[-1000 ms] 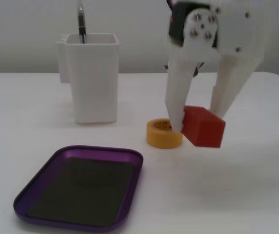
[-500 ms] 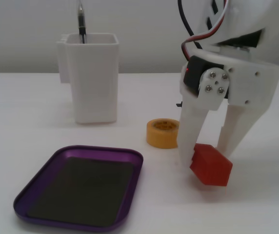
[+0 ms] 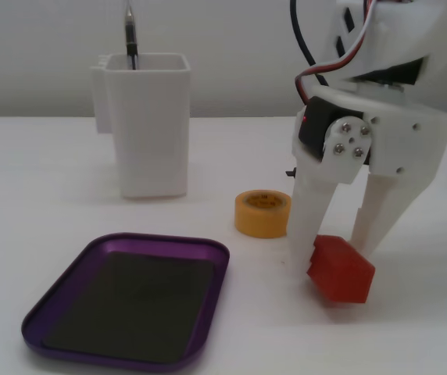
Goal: Remove the cube from the box.
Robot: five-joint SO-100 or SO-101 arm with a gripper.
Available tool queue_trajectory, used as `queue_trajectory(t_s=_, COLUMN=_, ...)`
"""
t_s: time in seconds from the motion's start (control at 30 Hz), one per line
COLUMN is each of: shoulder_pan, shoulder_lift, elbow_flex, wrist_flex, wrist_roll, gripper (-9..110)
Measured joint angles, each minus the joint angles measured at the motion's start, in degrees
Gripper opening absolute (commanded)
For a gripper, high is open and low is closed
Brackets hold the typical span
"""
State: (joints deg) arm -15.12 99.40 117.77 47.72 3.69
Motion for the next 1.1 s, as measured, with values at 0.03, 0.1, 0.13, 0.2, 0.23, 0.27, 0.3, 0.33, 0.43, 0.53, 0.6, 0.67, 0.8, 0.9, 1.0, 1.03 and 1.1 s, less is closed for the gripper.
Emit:
queue_trajectory(t_s=0.03, shoulder_pan=0.0, shoulder_lift=0.2, elbow_flex=0.0, wrist_flex=0.8, wrist_roll=0.0, gripper=17)
queue_trajectory(t_s=0.1, shoulder_pan=0.0, shoulder_lift=0.6, elbow_flex=0.0, wrist_flex=2.3, wrist_roll=0.0, gripper=20)
queue_trajectory(t_s=0.13, shoulder_pan=0.0, shoulder_lift=0.7, elbow_flex=-0.4, wrist_flex=3.1, wrist_roll=0.0, gripper=21)
queue_trajectory(t_s=0.2, shoulder_pan=0.0, shoulder_lift=0.8, elbow_flex=-1.0, wrist_flex=4.4, wrist_roll=-0.1, gripper=21)
queue_trajectory(t_s=0.23, shoulder_pan=0.0, shoulder_lift=0.8, elbow_flex=-1.5, wrist_flex=5.2, wrist_roll=-0.1, gripper=21)
queue_trajectory(t_s=0.27, shoulder_pan=0.0, shoulder_lift=0.9, elbow_flex=-2.1, wrist_flex=6.0, wrist_roll=0.0, gripper=21)
queue_trajectory(t_s=0.3, shoulder_pan=0.0, shoulder_lift=1.3, elbow_flex=-2.9, wrist_flex=6.9, wrist_roll=0.0, gripper=21)
queue_trajectory(t_s=0.33, shoulder_pan=0.0, shoulder_lift=2.4, elbow_flex=-3.7, wrist_flex=7.9, wrist_roll=0.0, gripper=21)
queue_trajectory(t_s=0.43, shoulder_pan=0.0, shoulder_lift=7.6, elbow_flex=-6.8, wrist_flex=10.9, wrist_roll=-0.4, gripper=21)
queue_trajectory(t_s=0.53, shoulder_pan=0.0, shoulder_lift=15.4, elbow_flex=-9.1, wrist_flex=14.9, wrist_roll=-3.2, gripper=21)
queue_trajectory(t_s=0.6, shoulder_pan=0.5, shoulder_lift=22.0, elbow_flex=-9.3, wrist_flex=16.4, wrist_roll=-4.7, gripper=21)
queue_trajectory(t_s=0.67, shoulder_pan=3.0, shoulder_lift=28.7, elbow_flex=-9.0, wrist_flex=17.2, wrist_roll=-5.8, gripper=21)
queue_trajectory(t_s=0.8, shoulder_pan=9.2, shoulder_lift=42.9, elbow_flex=-0.3, wrist_flex=17.1, wrist_roll=-7.4, gripper=21)
queue_trajectory(t_s=0.9, shoulder_pan=12.0, shoulder_lift=52.7, elbow_flex=9.9, wrist_flex=14.8, wrist_roll=-8.3, gripper=21)
queue_trajectory(t_s=1.0, shoulder_pan=15.2, shoulder_lift=62.5, elbow_flex=20.3, wrist_flex=11.8, wrist_roll=-8.5, gripper=21)
queue_trajectory(t_s=1.03, shoulder_pan=15.8, shoulder_lift=65.7, elbow_flex=23.6, wrist_flex=11.0, wrist_roll=-8.5, gripper=21)
queue_trajectory(t_s=1.1, shoulder_pan=15.9, shoulder_lift=72.5, elbow_flex=30.4, wrist_flex=10.0, wrist_roll=-8.5, gripper=21)
